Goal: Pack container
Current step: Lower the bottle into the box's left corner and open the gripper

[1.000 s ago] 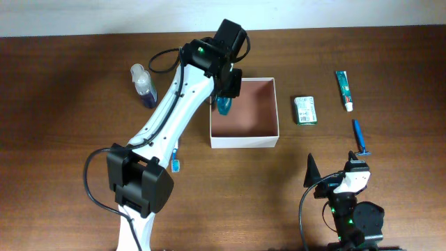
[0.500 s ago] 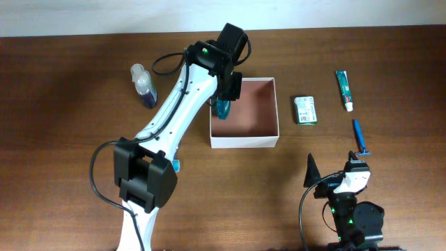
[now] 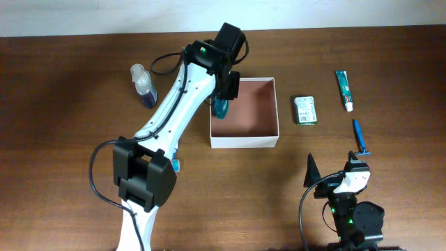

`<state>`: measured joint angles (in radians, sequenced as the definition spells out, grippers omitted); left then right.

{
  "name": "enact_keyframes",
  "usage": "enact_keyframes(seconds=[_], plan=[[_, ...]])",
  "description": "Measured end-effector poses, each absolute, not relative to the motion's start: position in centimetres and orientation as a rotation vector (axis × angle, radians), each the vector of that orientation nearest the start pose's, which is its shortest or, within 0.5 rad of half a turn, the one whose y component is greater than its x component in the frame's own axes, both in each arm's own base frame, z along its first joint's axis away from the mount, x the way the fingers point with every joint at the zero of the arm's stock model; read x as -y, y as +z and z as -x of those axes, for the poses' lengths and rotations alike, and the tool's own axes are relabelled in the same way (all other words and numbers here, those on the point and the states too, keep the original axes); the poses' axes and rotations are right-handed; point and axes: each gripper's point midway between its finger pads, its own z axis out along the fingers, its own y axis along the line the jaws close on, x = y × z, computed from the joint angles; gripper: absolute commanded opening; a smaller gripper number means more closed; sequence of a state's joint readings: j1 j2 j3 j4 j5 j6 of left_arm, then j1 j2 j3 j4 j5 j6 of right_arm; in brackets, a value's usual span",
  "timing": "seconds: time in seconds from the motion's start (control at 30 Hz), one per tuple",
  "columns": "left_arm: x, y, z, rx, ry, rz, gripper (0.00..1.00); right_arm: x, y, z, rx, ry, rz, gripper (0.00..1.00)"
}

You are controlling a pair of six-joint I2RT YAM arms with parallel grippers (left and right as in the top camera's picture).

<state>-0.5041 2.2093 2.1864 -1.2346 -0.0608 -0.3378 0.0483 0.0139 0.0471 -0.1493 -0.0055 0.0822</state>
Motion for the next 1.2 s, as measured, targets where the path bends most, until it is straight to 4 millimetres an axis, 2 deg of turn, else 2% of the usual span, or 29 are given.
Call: enact_keyframes(seconds=[0.17,0.23,0.33,0.43,0.53,1.07,1.2], plan=[[22.6,14.6,-44.5,-2.823,-0.100,-0.202,0.14,-1.3,15.7,-24.3,-1.688,0.102,-0.024,0.99],[22.5,14.6,-44.6,-2.823,-0.099,-0.198,0.20,-1.3,15.7,-24.3,-1.688,0.103,-0.025,0.99],[22.4,14.6,-44.7,-2.823,-0.098,-0.195,0.36,-1.3,15.7,-24.3,-1.688,0.103,-0.025,0.99],[22.4,14.6,-44.7,-2.823,-0.098,-0.194,0.42,-1.3,15.7,-24.3,-1.688,0.103,-0.024,0.99],[22.4,14.6,-44.7,-2.823,-0.099,-0.190,0.66,-1.3,15.7,-24.3,-1.688,0.102,-0.024,0.99],[22.6,14.9,-45.2,-2.795,-0.109,-0.193,0.66,-1.3,15.7,-24.3,-1.688,0.103,-0.024,0.99],[22.7,15.5,-45.5,-2.781,-0.117,-0.193,0.66,-1.3,15.7,-24.3,-1.688,0.103,-0.024,0.99]])
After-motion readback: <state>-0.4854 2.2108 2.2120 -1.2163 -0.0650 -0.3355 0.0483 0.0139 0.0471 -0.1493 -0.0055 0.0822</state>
